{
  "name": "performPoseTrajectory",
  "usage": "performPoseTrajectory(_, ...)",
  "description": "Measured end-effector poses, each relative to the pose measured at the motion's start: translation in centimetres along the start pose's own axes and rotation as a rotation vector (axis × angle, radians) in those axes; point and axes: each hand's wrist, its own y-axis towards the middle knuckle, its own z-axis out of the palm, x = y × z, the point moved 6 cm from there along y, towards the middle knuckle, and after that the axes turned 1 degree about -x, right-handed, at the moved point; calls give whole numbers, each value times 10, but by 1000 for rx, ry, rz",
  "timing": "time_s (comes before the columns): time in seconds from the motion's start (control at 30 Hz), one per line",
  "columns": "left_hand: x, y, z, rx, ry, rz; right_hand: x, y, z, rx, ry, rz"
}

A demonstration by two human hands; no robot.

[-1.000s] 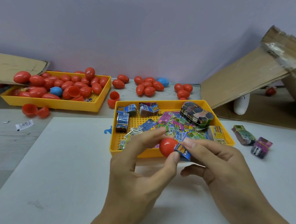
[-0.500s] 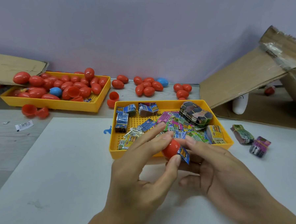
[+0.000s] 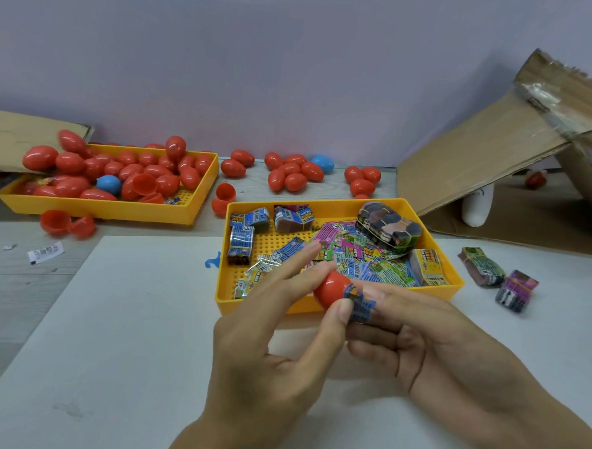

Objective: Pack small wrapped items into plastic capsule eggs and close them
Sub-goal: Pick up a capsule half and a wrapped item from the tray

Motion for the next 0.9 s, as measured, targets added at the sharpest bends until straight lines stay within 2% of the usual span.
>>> performPoseTrajectory(0.1, -5, -1, 2, 2, 59, 95, -1, 0, -2, -19, 141, 42)
performPoseTrajectory(0.2, -10, -1, 3, 13, 85, 149, 0, -2, -3, -17, 178, 54)
performPoseTrajectory(0.3, -10, 2, 3, 43, 92, 130, -1, -3, -3, -6, 180, 45)
performPoseTrajectory(0.43, -8, 6, 11, 176, 97, 75, -2, -3, -3, 13, 204, 44)
performPoseTrajectory(0.53, -8, 1, 3, 43, 53, 52, -1, -3, -1, 39, 213, 53)
performPoseTrajectory(0.6, -8, -1, 2, 7, 58, 62, -1, -4, 3, 55, 124, 58)
performPoseTrajectory(0.9, -8, -1, 3, 46, 88, 125, 3, -6, 2, 22, 53, 79)
